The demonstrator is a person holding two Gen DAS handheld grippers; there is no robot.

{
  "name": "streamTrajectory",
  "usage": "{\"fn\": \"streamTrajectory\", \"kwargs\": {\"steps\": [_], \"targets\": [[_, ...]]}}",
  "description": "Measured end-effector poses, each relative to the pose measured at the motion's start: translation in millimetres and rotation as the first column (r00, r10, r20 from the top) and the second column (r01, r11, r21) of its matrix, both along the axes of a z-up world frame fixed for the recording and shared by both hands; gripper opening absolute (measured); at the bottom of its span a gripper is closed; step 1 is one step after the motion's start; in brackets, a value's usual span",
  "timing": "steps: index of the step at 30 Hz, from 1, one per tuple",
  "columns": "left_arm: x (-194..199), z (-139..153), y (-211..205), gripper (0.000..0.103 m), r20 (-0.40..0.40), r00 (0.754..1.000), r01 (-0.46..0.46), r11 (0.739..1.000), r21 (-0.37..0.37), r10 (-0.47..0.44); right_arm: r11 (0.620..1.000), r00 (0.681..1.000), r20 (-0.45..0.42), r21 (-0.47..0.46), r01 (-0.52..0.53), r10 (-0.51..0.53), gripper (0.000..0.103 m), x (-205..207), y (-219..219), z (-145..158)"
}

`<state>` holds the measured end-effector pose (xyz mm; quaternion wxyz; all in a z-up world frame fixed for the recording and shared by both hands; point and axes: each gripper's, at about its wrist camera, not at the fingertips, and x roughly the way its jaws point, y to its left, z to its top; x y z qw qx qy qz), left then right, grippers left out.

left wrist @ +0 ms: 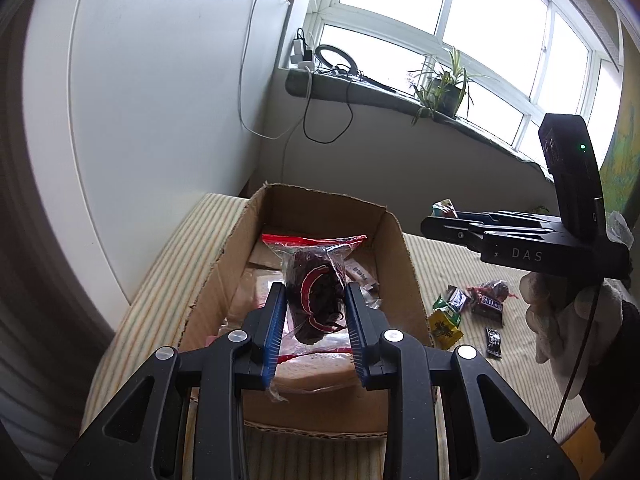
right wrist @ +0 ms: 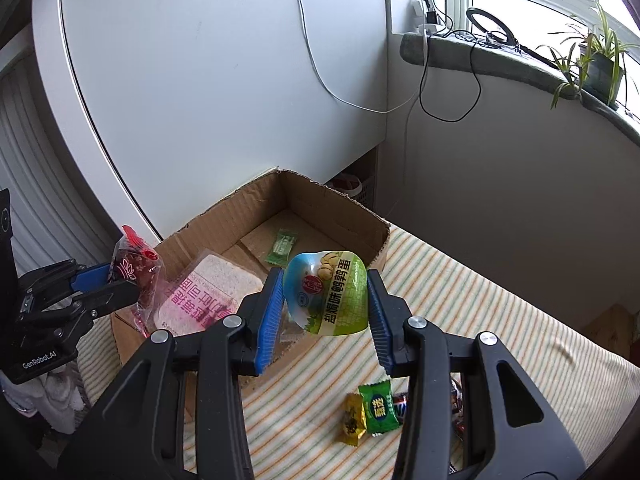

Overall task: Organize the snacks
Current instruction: 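Carry the fruit bag and jelly cup over the box and release them, then move both tools back to the remaining snacks on the bed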

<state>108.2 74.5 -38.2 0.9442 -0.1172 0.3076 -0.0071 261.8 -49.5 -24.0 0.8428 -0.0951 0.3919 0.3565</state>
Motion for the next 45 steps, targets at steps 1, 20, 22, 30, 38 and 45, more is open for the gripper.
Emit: {"fn": "streamTrajectory", "kwargs": {"steps": [1, 20, 22, 30, 38, 45], "targets": [[1.3, -0.4, 2.6, 0.028, -0.002, 1.0, -0.003, 1.0, -0.001, 0.003, 1.0, 1.0, -0.005, 0.0, -0.004, 0.004, 0.042, 2.0, 4.8, -2.0], [5.6, -5.6, 11.5, 0.031, -0.02, 1.0, -0.023, 1.0, -0.015, 0.023, 0.999, 0.999, -0.02, 0.001, -0.035, 0.035, 0.066, 8.2, 37.2, -16.1], [4.5, -3.8, 10.5, 0.038, -0.012, 1.0, -0.025, 1.0, -0.015, 0.025, 0.999, 1.0, -0.009, 0.016, -0.029, 0.029, 0.078, 6.1, 33.3, -11.8], [0.8, 1.9, 6.1, 0.054, 0.002, 1.0, -0.028, 1.0, -0.013, 0.028, 1.0, 1.0, 0.005, 0.02, -0.01, 0.01, 0.082, 0.8, 22.1, -3.4], [-4.5, 7.3, -1.4, 0.054, 0.013, 1.0, -0.019, 1.0, -0.01, 0.019, 1.0, 1.0, 0.017, 0.023, 0.005, -0.006, 0.083, -5.8, 5.0, 4.4], [-7.9, 11.5, -14.1, 0.054, 0.021, 1.0, 0.002, 1.0, -0.008, -0.002, 0.999, 0.999, 0.035, 0.029, 0.034, -0.035, 0.083, -12.6, -21.0, 13.8]]}}
